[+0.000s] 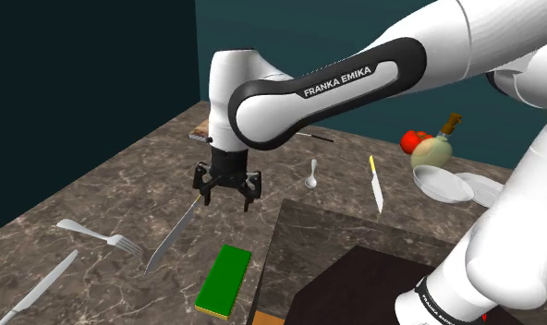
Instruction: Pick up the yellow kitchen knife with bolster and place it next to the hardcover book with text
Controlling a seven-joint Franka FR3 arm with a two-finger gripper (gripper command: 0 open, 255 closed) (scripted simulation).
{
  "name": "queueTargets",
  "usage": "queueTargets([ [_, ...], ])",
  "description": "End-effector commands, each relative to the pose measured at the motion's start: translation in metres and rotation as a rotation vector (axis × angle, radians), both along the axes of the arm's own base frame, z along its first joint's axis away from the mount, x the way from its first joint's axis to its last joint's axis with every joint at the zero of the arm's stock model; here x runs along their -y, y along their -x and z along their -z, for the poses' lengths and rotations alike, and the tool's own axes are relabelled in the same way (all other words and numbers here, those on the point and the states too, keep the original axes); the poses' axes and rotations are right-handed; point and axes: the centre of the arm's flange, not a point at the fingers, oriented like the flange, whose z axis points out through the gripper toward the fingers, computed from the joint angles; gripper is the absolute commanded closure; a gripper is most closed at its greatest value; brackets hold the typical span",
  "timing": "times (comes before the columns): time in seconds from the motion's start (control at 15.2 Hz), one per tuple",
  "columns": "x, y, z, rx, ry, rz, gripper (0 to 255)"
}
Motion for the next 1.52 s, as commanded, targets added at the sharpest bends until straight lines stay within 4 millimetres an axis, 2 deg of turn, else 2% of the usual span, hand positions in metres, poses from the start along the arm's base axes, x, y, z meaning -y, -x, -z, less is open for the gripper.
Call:
queueTargets([
  [0.0,-0.019,-0.016,0.007,0.005,0.0,0.041,0],
  [0.4,-0.068,-0.068,0.032,0.019,0.001,0.15,0],
  [0.46,-0.069,-0.07,0.032,0.019,0.001,0.153,0],
  [0.92,-0.073,-0.067,0.072,0.019,0.001,0.153,0],
  [1.45,-0.073,-0.067,0.072,0.019,0.001,0.153,0],
])
